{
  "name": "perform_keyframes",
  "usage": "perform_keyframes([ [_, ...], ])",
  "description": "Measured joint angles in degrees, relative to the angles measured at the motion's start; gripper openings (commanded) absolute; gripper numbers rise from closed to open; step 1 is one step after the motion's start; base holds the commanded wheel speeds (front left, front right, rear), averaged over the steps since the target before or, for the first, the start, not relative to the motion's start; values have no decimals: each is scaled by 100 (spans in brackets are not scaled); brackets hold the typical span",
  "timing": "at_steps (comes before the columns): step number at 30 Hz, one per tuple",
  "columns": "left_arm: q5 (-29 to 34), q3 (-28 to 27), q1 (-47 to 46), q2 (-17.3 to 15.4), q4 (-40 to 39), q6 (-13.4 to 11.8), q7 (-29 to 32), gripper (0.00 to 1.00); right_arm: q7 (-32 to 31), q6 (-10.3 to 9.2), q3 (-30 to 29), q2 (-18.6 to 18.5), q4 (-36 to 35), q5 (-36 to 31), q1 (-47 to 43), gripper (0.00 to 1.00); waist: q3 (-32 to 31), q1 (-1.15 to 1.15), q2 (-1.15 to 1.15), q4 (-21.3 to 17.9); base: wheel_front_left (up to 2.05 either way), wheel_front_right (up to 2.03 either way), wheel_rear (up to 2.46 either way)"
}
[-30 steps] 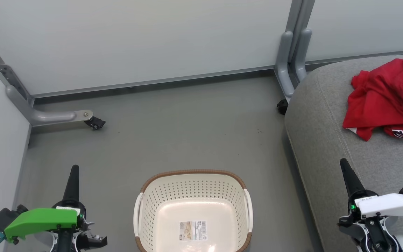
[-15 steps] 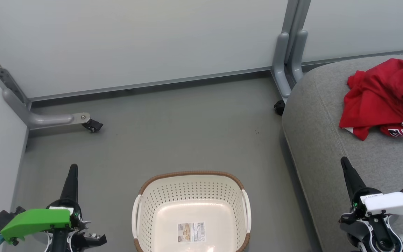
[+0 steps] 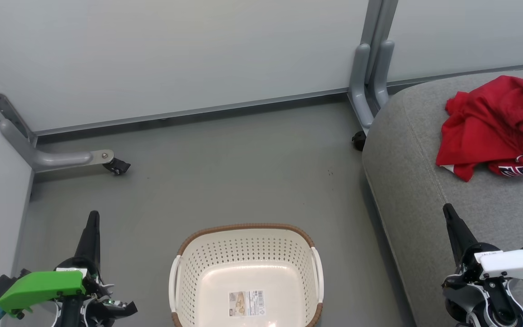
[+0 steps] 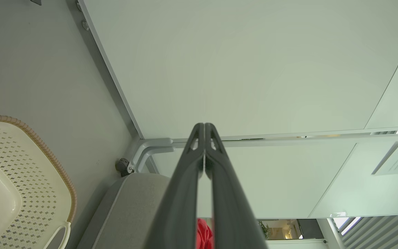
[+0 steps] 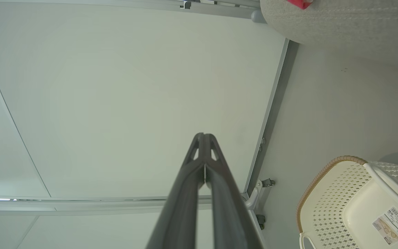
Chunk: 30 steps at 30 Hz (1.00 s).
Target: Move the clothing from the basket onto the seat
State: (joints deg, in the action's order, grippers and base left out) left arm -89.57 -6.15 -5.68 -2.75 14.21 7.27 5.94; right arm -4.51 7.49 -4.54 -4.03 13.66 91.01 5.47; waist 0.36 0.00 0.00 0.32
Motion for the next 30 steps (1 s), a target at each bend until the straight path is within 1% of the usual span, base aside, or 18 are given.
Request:
perform_keyframes([
  [7,-269,-35,-20,0,-7,3,57,0,-62,0,-34,3,24,247,31,0,-18,0,0,-32,0,0,0],
  [30,-276,-38,-21,0,-8,3,60,0,-105,0,-74,35,27,247,38,0,-19,0,0,-33,0,0,0],
])
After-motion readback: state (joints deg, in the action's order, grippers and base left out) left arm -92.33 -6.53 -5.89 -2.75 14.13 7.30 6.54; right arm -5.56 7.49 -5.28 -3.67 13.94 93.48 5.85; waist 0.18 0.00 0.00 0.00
